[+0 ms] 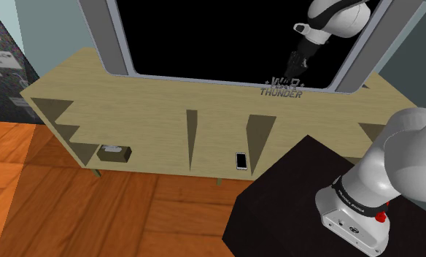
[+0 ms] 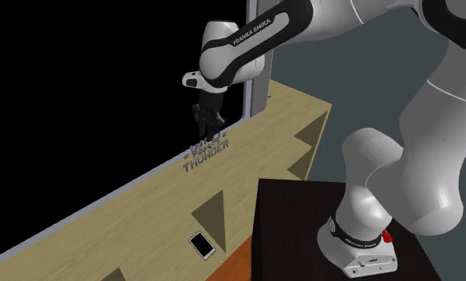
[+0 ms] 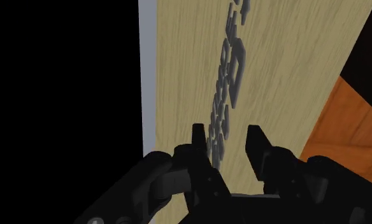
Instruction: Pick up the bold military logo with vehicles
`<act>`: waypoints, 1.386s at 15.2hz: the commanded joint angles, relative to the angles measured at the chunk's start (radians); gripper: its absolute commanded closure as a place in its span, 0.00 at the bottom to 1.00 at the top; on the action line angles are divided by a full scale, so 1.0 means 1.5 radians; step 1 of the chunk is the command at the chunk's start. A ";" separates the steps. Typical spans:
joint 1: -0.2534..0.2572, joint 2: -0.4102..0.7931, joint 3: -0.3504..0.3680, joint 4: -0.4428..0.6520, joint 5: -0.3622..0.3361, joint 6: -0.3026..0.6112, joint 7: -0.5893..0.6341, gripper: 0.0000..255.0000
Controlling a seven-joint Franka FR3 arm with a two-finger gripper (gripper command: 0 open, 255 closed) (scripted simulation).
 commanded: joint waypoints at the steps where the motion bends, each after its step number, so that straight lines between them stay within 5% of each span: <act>1: 0.004 0.086 0.000 0.006 0.004 0.012 0.008 1.00; 6: -0.008 0.047 0.017 0.002 -0.033 -0.009 0.043 1.00; 8: 0.003 0.080 -0.008 0.004 -0.003 0.009 0.005 1.00; 21: -0.024 -0.004 0.030 0.060 -0.080 -0.106 0.073 1.00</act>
